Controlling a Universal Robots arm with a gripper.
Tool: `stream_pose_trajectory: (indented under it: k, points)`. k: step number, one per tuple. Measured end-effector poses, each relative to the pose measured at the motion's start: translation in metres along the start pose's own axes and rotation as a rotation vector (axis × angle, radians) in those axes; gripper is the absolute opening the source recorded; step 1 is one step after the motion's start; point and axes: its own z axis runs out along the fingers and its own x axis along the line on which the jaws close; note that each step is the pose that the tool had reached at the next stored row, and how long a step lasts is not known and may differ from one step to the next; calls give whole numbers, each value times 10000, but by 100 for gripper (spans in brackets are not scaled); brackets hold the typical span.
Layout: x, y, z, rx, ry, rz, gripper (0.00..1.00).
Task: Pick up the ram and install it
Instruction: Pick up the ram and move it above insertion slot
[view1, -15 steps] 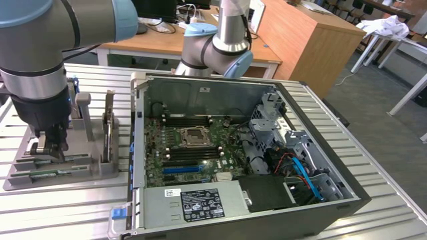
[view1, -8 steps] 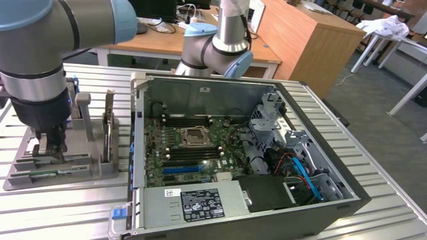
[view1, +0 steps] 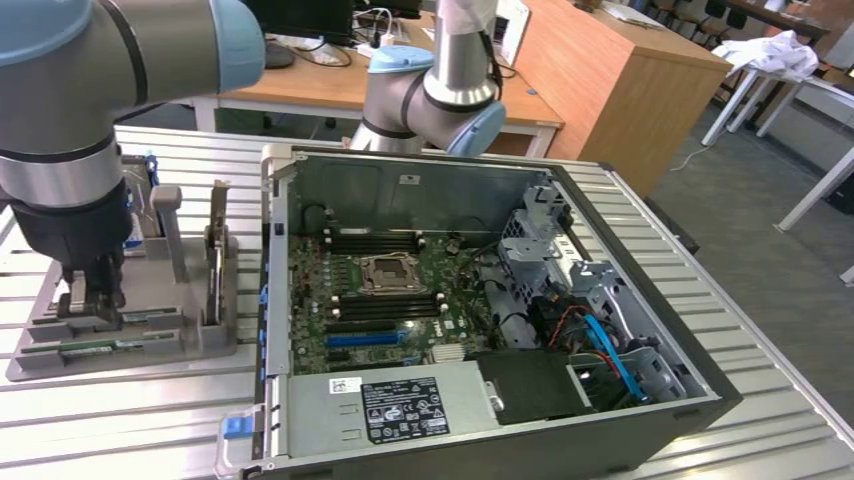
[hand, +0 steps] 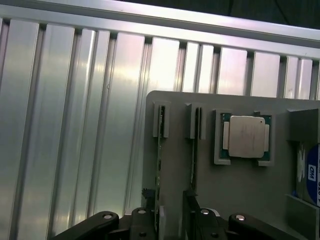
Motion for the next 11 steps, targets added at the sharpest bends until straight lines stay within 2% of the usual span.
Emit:
stream_pose_trajectory:
  k: [11]
  points:
    - [52, 4, 114, -7, 9, -215, 36]
